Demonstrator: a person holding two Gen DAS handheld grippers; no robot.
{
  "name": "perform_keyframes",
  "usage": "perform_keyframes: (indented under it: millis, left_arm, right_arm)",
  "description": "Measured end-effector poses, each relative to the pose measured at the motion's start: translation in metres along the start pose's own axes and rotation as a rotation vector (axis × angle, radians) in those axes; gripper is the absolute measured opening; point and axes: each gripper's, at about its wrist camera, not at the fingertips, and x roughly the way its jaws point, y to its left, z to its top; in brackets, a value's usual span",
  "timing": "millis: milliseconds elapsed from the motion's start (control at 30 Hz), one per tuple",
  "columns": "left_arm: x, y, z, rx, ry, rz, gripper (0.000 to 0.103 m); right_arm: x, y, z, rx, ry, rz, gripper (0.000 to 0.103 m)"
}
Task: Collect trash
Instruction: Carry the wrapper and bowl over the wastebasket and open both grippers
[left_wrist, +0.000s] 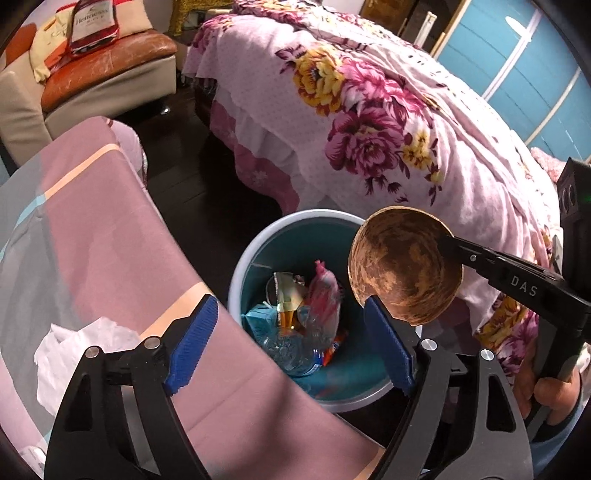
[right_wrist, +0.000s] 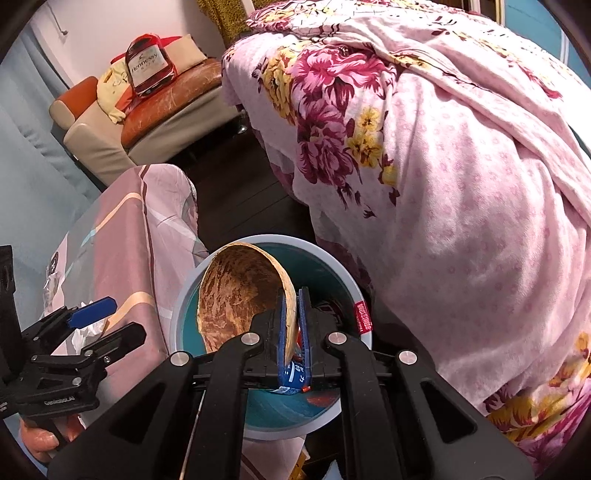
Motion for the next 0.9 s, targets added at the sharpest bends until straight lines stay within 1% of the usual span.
perform_keyframes:
  millis: [67,133,300,533,800,833,867,900]
  left_arm:
    - [-0.003,0.002,-0.003,-0.004,-0.001,0.000,0.090]
    - [-0.009,0.006,-0.006,-0.010,-0.016,0.006,0.092]
    - [-0.018,0.016,-0.010,-0.027,-0.027,0.013,0.092]
    - [-0.029,0.038,-0.016,-0.071,-0.037,0.025,0.092]
    - [-0.036,0.059,-0.023,-0.109,-0.039,0.031,0.093]
    - [-0.037,0.061,-0.024,-0.115,-0.037,0.032,0.093]
    - [-0.037,0.064,-0.025,-0.119,-0.036,0.031,0.093]
    - [-0.037,0.066,-0.026,-0.124,-0.035,0.029,0.093]
  right_arm:
    - [0.002,0.003,0.001,-0.002,0.003,-0.001,0.007]
    - [0.003,0.006,0.002,-0.005,0.006,-0.003,0.008]
    - [0.007,0.016,0.004,-0.022,0.013,-0.008,0.012]
    - [0.014,0.032,0.005,-0.046,0.027,-0.005,0.012]
    - [0.029,0.054,0.003,-0.082,0.073,0.014,0.014]
    - [0.030,0.057,0.003,-0.085,0.078,0.019,0.017]
    - [0.031,0.060,0.003,-0.089,0.082,0.021,0.029]
    - [0.031,0.063,0.003,-0.091,0.082,0.020,0.047]
